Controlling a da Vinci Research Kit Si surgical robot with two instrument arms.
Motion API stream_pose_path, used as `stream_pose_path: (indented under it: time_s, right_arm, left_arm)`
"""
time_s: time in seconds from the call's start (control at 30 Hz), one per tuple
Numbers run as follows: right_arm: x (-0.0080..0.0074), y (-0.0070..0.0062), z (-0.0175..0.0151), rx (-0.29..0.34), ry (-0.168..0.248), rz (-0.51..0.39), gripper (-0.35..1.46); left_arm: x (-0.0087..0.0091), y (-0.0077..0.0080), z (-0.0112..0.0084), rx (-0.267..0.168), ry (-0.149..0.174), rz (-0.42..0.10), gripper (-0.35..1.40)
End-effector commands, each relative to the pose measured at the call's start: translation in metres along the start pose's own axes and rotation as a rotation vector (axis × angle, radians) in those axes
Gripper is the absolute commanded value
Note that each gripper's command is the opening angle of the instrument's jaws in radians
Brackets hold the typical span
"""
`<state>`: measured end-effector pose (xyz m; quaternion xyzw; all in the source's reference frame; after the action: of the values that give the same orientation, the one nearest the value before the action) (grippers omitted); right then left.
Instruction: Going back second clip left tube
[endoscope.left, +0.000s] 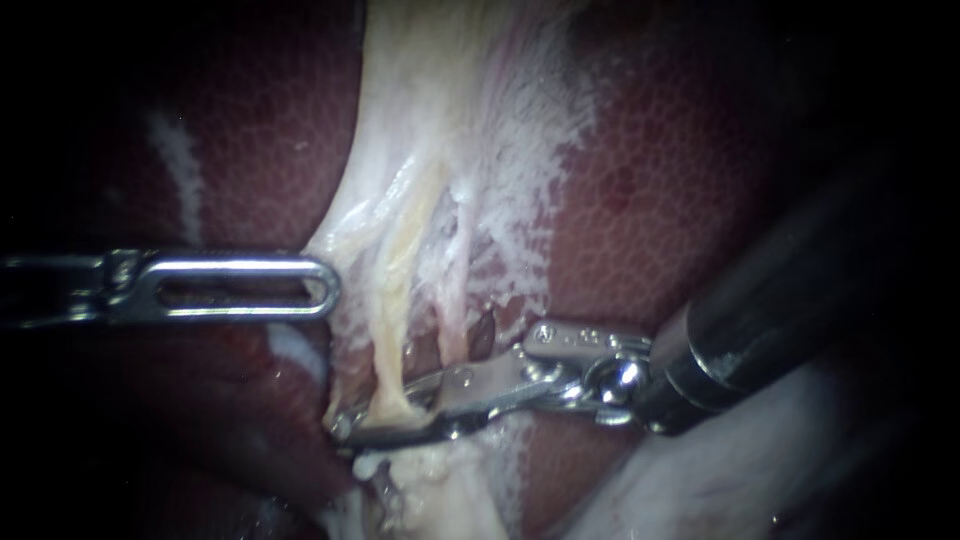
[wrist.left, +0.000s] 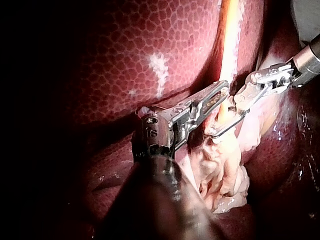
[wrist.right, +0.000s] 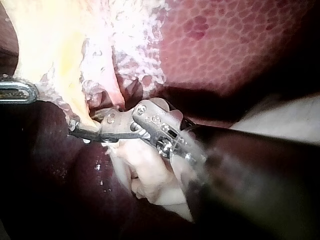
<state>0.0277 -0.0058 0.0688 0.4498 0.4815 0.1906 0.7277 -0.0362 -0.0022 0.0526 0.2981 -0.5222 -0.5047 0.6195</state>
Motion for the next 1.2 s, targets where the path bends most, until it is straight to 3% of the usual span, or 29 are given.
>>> stream_pose_path:
  time_s: [0.03,0.33,0.43,0.57,0.67,1.2]
  right_arm:
    - [0.0000,0.0000,0.0000,0.000,0.000,0.000,-0.35]
    - [0.0000,0.0000,0.0000,-0.002,0.001,0.006,-0.31]
    - [0.0002,-0.0001,-0.0001,-0.009,0.004,-0.029,-0.05]
    - [0.0006,-0.0002,-0.0004,-0.018,0.006,-0.186,0.37]
    - [0.0011,-0.0002,-0.0007,-0.029,0.010,-0.241,0.47]
    - [0.0015,-0.0003,-0.0007,-0.060,0.007,-0.492,0.59]
  left_arm:
    - [0.0000,0.0000,0.0000,0.000,0.000,0.000,-0.35]
    - [0.0001,0.0000,0.0001,0.000,0.000,0.000,-0.35]
    - [0.0001,0.0000,0.0001,-0.001,0.000,0.000,-0.35]
    - [0.0001,0.0000,0.0000,0.000,0.000,0.000,-0.35]
    - [0.0001,0.0000,0.0000,0.000,0.000,0.000,-0.35]
    - [0.0001,0.0000,0.0000,-0.001,-0.001,0.001,-0.35]
